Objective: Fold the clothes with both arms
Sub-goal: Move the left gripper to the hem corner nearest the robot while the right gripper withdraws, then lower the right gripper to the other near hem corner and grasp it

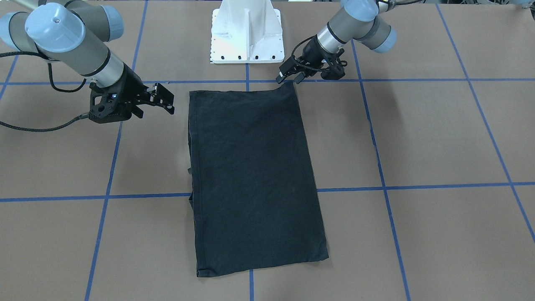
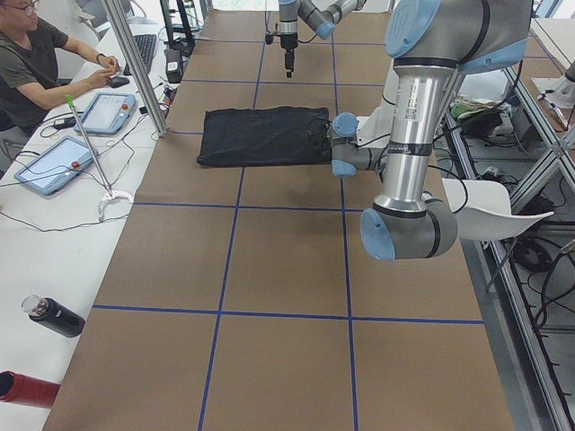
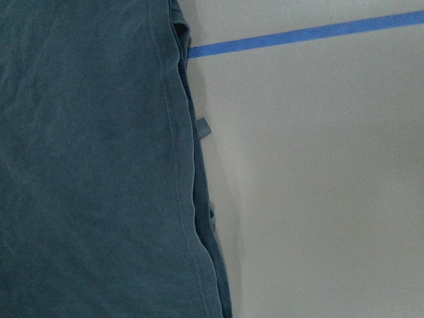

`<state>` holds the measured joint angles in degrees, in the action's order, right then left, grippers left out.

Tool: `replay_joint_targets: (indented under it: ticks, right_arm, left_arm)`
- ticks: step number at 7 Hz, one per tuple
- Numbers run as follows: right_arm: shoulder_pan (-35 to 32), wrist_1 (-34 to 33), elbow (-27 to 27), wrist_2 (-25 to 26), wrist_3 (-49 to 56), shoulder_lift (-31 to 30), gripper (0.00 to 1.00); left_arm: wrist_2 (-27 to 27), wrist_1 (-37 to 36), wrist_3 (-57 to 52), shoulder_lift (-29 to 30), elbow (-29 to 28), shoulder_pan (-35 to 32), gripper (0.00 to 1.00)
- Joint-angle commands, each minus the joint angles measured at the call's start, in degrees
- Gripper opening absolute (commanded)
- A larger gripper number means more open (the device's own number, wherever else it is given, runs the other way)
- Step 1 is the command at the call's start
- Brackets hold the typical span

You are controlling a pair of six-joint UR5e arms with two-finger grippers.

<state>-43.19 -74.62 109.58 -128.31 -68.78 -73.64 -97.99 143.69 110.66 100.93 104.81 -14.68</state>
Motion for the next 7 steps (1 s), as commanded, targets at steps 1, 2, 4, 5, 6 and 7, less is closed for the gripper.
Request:
replay_joint_targets:
  ticks: [1,2,4,5,6,7]
  right_arm:
    - [0.0,0.2,0.0,0.0,0.1,-0.1,1.00]
    - [0.0,0.2,0.0,0.0,0.0,-0.1,1.00]
    - [0.0,0.2,-0.1,-0.1,0.1,-0.1,1.00]
    - [0.0,0.2,-0.1,-0.2,0.1,-0.1,1.00]
    - [0.0,0.2,-0.1,-0.1,0.1,-0.1,1.00]
    - [-0.1,0.2,-0.1,-0.2,0.1,-0.2,1.00]
  left_arm:
    - [0.0,-0.1,0.0,0.5,-2.0,0.2,0.99]
    - [0.0,-0.1,0.1,0.7,-2.9,0.3,0.99]
    - [0.1,-0.1,0.1,1.3,-3.6,0.4,0.93]
    - [0.0,-0.1,0.1,1.3,-3.6,0.5,0.89]
    - [0.0,-0.1,0.1,1.3,-3.6,0.5,0.79]
    - [0.0,-0.1,0.1,1.2,-3.6,0.5,0.74]
